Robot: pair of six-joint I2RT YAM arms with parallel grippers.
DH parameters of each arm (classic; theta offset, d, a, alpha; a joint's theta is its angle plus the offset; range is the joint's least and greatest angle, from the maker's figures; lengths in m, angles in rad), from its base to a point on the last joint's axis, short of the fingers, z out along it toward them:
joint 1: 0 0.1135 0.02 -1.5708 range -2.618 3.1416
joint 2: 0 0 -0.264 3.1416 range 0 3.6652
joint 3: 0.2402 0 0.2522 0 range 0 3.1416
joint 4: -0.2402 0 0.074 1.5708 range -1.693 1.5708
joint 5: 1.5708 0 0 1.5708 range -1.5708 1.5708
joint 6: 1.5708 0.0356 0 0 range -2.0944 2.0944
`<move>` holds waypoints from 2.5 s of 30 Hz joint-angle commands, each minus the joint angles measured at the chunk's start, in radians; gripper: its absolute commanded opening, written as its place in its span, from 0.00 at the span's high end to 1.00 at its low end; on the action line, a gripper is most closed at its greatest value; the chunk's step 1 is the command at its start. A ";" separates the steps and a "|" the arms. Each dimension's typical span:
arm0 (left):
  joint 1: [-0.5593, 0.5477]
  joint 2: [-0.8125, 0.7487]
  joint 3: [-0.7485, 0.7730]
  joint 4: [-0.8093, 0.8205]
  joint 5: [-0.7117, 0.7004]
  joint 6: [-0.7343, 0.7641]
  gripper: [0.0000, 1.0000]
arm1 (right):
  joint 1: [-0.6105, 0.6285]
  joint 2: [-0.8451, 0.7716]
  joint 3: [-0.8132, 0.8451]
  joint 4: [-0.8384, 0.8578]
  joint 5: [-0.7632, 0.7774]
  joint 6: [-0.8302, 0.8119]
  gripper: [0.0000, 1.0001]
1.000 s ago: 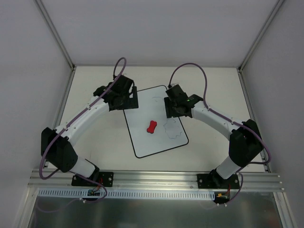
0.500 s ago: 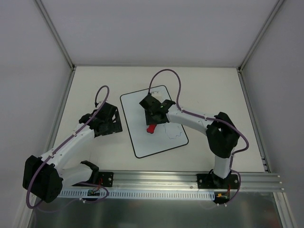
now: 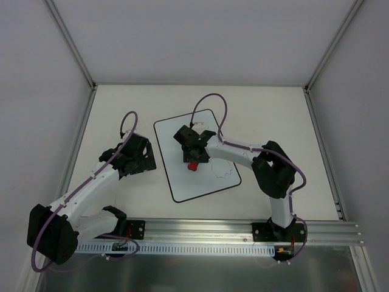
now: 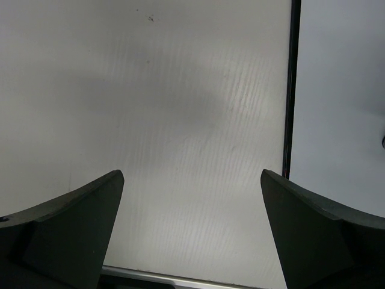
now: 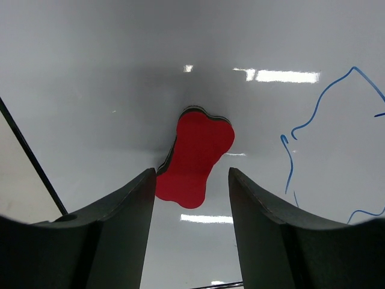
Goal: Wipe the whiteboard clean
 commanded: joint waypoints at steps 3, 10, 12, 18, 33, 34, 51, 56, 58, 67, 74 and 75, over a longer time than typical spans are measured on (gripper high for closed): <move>0.007 -0.013 -0.008 0.024 0.006 0.000 0.01 | 0.001 0.030 0.043 -0.023 0.052 0.087 0.44; 0.005 -0.002 -0.010 0.035 0.026 0.003 0.01 | -0.010 0.056 0.043 -0.023 0.055 0.116 0.47; 0.005 0.007 -0.008 0.038 0.036 0.003 0.01 | -0.018 0.062 0.043 -0.023 0.047 0.122 0.51; 0.005 0.042 0.008 0.053 0.055 0.005 0.01 | -0.021 0.065 0.041 -0.023 0.047 0.117 0.65; 0.004 0.487 0.298 0.117 0.145 0.055 0.37 | -0.159 0.022 0.096 -0.020 0.068 -0.281 0.96; 0.002 0.513 0.339 0.121 0.150 0.058 0.39 | -0.171 0.027 0.100 -0.020 0.049 -0.294 0.96; -0.030 0.815 0.495 0.133 0.210 0.052 0.50 | -0.329 0.067 0.130 -0.020 -0.120 -0.420 0.96; -0.033 0.840 0.487 0.133 0.239 0.048 0.55 | -0.340 0.122 0.175 -0.023 -0.150 -0.435 0.96; -0.036 0.848 0.482 0.133 0.251 0.049 0.57 | -0.343 0.145 0.208 -0.022 -0.175 -0.438 0.96; -0.053 0.857 0.469 0.131 0.265 0.046 0.58 | -0.322 0.309 0.350 -0.023 -0.238 -0.453 0.96; -0.055 0.849 0.449 0.133 0.273 0.032 0.59 | -0.276 0.372 0.417 -0.023 -0.191 -0.492 0.96; -0.055 0.848 0.449 0.133 0.273 0.031 0.59 | -0.286 0.371 0.403 -0.023 -0.175 -0.464 0.96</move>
